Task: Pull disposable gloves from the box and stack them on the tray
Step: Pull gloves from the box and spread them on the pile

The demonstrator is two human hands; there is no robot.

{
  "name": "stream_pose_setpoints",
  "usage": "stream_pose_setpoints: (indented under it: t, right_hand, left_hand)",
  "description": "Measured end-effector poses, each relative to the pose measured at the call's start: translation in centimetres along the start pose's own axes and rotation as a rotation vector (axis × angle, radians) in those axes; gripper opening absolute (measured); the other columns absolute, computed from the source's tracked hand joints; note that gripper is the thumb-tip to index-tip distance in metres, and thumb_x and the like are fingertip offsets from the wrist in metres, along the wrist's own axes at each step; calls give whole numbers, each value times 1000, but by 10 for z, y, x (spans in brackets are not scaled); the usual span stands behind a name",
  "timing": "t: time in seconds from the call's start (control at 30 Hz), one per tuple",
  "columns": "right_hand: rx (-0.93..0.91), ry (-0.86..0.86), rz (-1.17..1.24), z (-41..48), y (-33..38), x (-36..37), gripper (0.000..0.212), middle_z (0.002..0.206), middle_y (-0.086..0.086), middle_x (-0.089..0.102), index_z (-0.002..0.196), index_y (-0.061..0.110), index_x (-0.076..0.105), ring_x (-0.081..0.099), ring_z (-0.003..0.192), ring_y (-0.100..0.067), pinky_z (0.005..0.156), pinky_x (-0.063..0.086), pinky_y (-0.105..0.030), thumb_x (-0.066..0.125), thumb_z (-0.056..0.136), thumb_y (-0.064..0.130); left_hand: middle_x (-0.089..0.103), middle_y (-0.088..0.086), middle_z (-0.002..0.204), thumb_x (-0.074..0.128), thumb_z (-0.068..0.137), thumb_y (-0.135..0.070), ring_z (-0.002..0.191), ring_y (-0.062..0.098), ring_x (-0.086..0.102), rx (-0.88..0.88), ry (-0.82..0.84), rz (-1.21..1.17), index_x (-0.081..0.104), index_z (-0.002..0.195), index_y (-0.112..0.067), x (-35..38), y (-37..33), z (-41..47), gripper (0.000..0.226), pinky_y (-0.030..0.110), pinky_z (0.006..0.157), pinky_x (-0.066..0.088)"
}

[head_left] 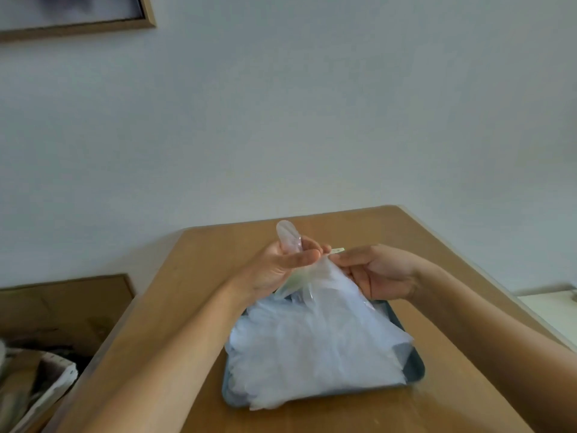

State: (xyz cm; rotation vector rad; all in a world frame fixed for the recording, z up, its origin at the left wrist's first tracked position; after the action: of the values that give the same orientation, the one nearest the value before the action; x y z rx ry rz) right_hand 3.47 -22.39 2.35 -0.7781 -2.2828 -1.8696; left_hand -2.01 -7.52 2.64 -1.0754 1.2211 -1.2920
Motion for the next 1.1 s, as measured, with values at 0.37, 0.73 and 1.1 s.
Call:
stream_pose_setpoints:
  t: [0.37,0.73,1.1]
  right_hand:
    - [-259,-165,-338,-68,-35,11,89,138,4,54,142,29,37,52,126,-17,99,49,-39,64,68,69]
    - [-928,-647,-1893,-60,-54,42,75,155,-4,21,144,34,31,25,142,-26,110,30,-39,69,81,38]
    - [-774,-702,-784,-79,-5,63,20,82,9,72,88,13,68,66,76,-4,72,53,-19,51,96,23]
  left_hand:
    - [53,-5,45,62,92,-15,38,8,51,-135,-392,4,51,66,-9,16,2,-20,28,17,43,40]
    - [53,-1,97,42,102,-21,97,17,50,-307,-577,-323,54,115,-11,15,-2,-22,20,26,78,43]
    - [50,9,75,56,93,-5,58,16,47,-349,-419,132,56,72,-7,-18,-2,-41,21,23,55,38]
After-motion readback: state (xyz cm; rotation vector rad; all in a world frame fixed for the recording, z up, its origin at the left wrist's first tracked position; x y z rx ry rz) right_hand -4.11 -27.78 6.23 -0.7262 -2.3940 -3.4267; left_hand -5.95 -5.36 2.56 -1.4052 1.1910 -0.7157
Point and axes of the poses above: each hand's wrist, its own z-axis towards the middle knuckle, its own x-axis out of the palm, y = z × x, the point moved 4 cm from there along z, towards the middle knuckle
